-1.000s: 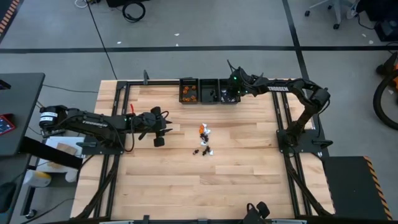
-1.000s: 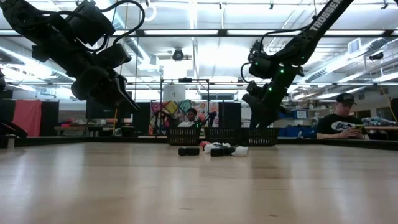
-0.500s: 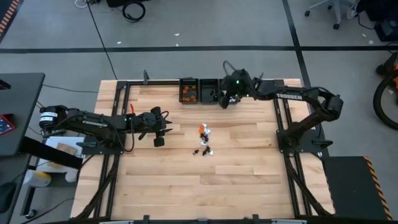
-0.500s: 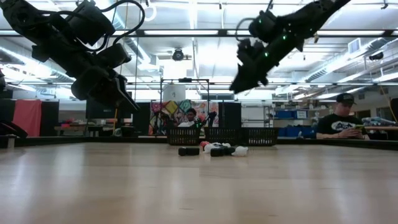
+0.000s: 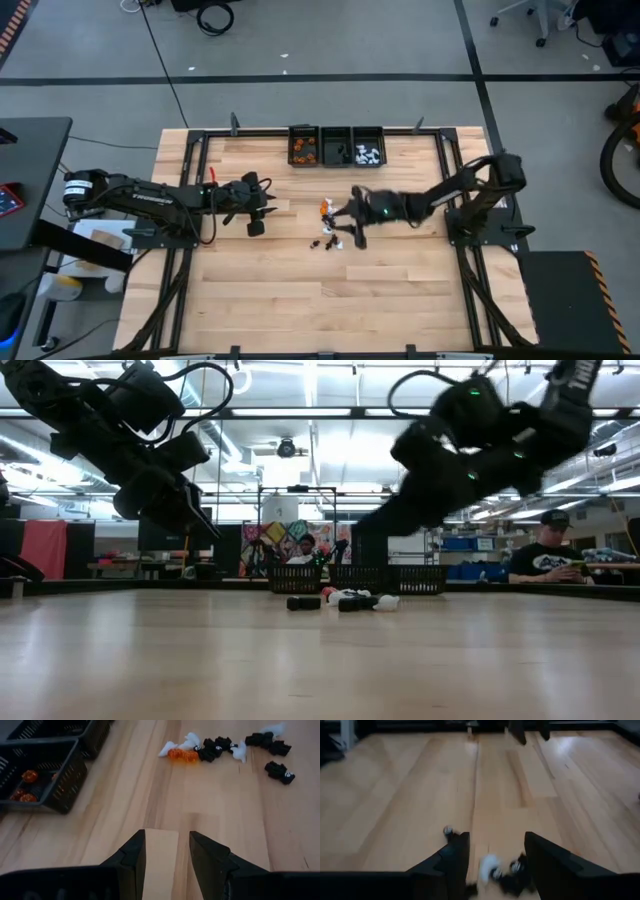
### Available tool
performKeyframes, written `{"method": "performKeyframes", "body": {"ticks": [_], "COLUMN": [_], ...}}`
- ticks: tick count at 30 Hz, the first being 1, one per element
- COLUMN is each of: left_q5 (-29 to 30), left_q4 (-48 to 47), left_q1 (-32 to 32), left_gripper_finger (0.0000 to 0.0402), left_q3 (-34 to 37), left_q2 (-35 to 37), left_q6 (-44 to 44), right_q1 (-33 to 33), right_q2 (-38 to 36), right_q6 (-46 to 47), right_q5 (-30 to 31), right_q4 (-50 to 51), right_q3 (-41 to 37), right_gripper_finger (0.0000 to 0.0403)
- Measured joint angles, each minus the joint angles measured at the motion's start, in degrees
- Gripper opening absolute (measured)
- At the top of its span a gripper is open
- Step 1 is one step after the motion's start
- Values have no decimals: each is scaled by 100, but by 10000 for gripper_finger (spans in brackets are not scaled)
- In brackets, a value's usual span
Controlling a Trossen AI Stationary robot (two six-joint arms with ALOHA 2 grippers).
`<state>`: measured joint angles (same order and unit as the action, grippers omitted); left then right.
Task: Sort game pieces by color
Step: Put the white game piece into the right black basket
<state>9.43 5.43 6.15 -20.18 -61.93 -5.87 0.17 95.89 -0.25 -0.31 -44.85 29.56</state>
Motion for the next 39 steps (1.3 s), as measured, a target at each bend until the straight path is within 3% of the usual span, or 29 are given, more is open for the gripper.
{"method": "performKeyframes", "body": {"ticks": [5, 14, 18, 21, 24, 28, 31, 39], "left_q5": [0, -1, 0, -2, -73, -915, -1193, -1139], "left_q4": [259, 545, 544, 554, 634, 742, 823, 3114], "left_q1": [4, 12, 11, 6, -93, -359, -528, -363], "left_gripper_finger": [130, 130, 130, 130, 130, 130, 130, 130], "left_q3": [0, 0, 0, 0, 0, 0, 3, 1340], "left_q2": [0, 0, 0, 0, 0, 0, -81, -17], "left_q6": [-275, -323, -230, -103, -141, -745, -1090, -1153], "right_q1": [425, -104, -507, -793, -934, -968, -969, -965], "right_q2": [539, 1081, 1148, 1325, 1555, 1820, 1939, 1876], "right_q6": [360, -409, -565, -417, -411, -381, -380, -738], "right_q5": [1370, 1548, 915, 305, 80, -265, -398, -536], "right_q4": [-135, -496, -717, -780, -959, -1265, -1431, -1344], "right_q3": [-83, -72, -57, 3, 80, 115, 118, 123], "right_gripper_finger": [197, 266, 281, 277, 265, 249, 236, 187]}}
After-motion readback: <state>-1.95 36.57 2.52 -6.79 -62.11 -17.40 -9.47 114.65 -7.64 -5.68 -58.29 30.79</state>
